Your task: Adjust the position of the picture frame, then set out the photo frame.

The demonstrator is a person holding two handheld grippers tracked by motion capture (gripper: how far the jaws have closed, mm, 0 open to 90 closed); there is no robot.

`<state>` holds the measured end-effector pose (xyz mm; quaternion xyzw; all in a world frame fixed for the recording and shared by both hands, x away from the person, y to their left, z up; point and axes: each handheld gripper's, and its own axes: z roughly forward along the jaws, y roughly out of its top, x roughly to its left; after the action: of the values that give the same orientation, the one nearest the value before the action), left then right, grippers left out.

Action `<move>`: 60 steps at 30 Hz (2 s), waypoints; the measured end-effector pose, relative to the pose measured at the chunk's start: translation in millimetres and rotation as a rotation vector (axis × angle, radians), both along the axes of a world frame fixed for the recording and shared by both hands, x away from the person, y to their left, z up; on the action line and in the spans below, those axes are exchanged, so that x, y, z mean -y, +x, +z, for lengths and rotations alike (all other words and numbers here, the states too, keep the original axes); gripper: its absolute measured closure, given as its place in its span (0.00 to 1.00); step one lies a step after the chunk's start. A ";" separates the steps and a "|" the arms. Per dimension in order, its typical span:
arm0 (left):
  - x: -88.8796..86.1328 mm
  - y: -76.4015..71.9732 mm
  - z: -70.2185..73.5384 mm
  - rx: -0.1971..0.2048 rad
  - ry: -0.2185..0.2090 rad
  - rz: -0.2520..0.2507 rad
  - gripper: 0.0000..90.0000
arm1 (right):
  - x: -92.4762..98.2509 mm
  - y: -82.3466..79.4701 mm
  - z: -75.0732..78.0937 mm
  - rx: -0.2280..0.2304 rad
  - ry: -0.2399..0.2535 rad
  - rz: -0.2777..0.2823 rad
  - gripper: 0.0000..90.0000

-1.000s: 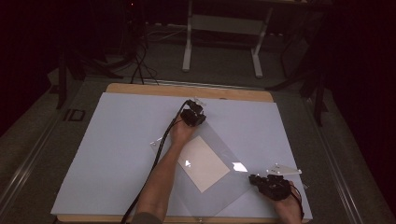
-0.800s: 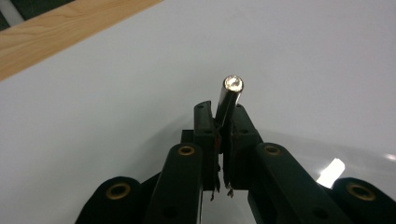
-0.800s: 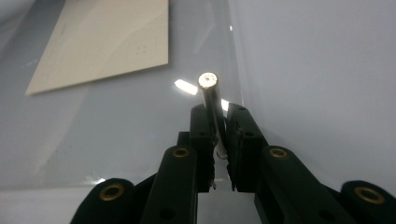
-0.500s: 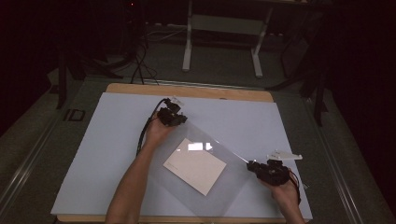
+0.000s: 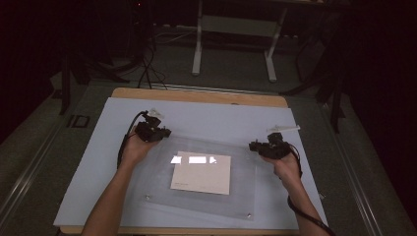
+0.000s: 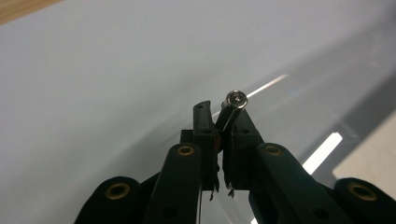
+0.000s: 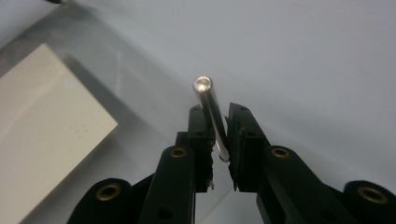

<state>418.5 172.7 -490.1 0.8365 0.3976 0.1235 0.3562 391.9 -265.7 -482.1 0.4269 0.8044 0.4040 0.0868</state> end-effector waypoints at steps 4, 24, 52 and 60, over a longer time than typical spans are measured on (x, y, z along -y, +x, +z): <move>-16.8 -4.5 8.9 0.012 -0.033 0.049 0.94 | -17.2 31.6 8.2 -0.024 -0.026 -0.002 0.91; -19.6 8.7 -30.7 -0.034 -0.020 0.191 0.93 | -39.2 58.6 -39.8 -0.034 -0.024 -0.053 0.91; -33.5 -15.6 -23.8 0.143 -0.144 0.237 0.79 | -36.6 56.4 -47.1 -0.017 0.014 -0.058 0.89; -29.6 -18.0 -26.6 0.170 -0.156 0.225 0.88 | -36.0 56.3 -47.6 -0.016 0.019 -0.056 0.89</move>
<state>400.5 202.3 -516.6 0.7430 0.4656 0.2019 0.4362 448.2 -229.7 -529.7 0.4530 0.7889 0.4058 0.0876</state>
